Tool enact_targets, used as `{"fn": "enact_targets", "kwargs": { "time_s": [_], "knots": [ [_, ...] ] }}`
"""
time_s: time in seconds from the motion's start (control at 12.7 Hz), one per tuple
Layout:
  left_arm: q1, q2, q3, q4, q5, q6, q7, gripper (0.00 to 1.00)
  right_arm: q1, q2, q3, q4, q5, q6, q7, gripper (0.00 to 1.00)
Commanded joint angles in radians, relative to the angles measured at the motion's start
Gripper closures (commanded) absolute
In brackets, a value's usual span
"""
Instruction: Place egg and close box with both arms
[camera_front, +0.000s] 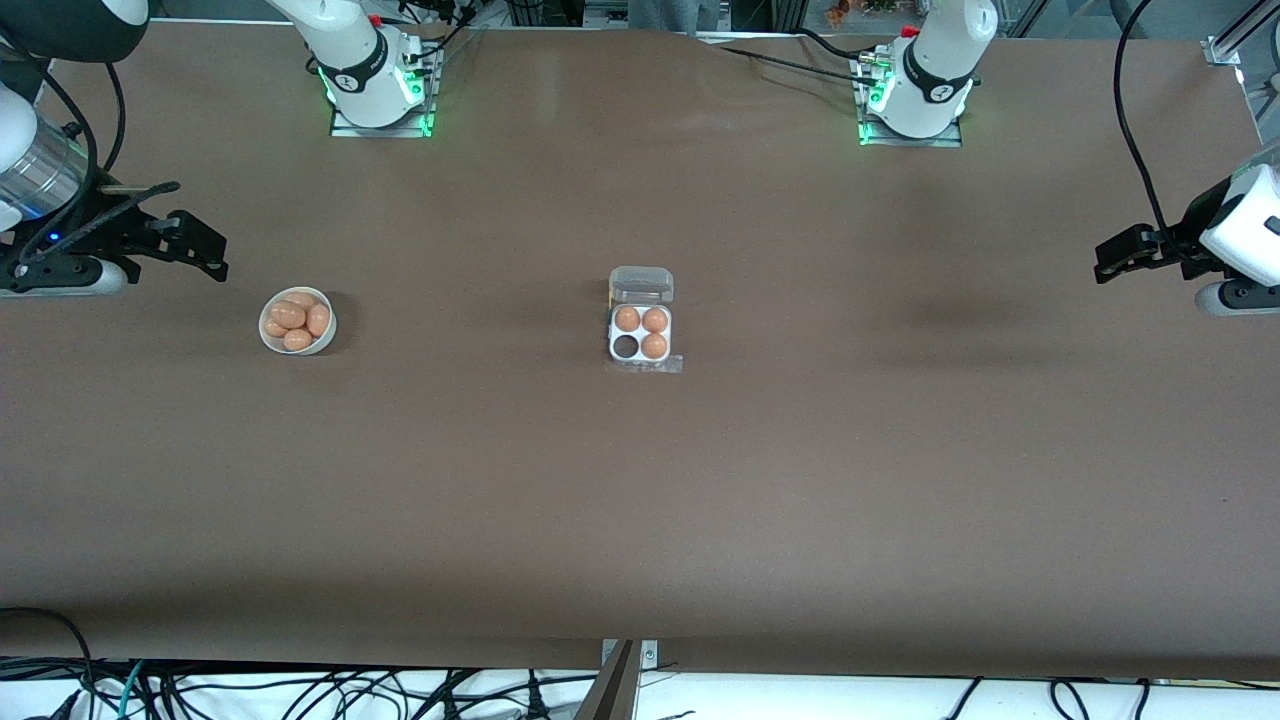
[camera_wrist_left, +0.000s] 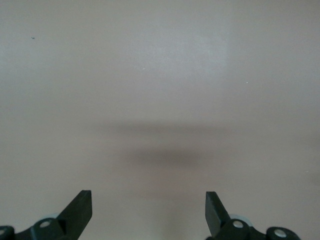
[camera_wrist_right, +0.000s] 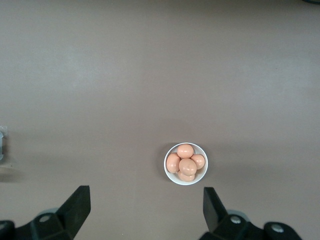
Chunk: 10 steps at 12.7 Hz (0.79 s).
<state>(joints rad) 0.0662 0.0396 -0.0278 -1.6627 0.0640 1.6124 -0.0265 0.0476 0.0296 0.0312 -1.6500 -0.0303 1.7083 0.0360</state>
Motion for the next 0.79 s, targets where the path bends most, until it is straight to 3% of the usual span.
{"fn": "enact_targets", "kwargs": {
  "time_s": [0.0,0.71],
  "knots": [
    [0.007,0.013,-0.006,0.031,0.019,-0.014,0.022,0.00,-0.002,-0.010,0.001,-0.005,0.003,-0.021,0.007,0.00],
    [0.007,0.013,-0.007,0.032,0.019,-0.014,0.020,0.00,-0.003,-0.010,0.001,-0.004,-0.002,-0.041,-0.007,0.00]
  ]
}}
